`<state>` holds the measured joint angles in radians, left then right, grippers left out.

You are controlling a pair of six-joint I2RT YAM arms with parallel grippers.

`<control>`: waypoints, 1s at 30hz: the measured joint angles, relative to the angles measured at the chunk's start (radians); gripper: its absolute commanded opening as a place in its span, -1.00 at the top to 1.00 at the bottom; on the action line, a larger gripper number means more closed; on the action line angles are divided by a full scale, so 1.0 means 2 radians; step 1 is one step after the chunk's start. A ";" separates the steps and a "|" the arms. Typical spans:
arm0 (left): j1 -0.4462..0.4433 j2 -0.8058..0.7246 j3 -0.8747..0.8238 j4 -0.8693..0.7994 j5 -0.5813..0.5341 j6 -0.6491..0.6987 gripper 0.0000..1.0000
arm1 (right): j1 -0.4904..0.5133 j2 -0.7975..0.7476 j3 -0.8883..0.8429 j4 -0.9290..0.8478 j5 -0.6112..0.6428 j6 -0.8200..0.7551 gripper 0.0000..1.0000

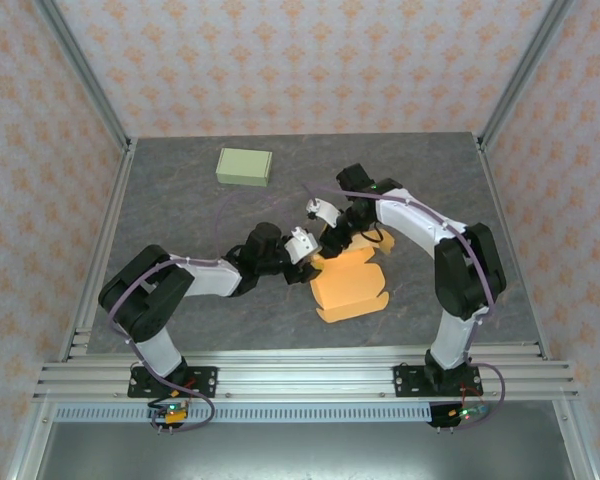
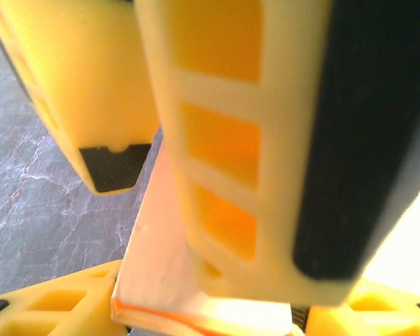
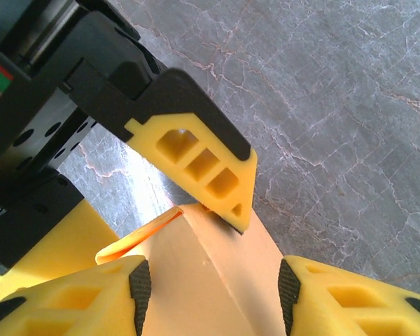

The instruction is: Fold the paper box

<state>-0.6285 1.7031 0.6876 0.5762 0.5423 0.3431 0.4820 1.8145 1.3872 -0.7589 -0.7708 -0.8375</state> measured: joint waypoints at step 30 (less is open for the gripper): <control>0.000 0.019 -0.023 0.039 -0.031 0.023 -0.16 | -0.004 0.014 0.017 -0.019 -0.006 0.001 -0.04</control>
<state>-0.6285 1.7412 0.6418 0.6552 0.4801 0.3882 0.4736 1.8431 1.4208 -0.7967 -0.7830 -0.8352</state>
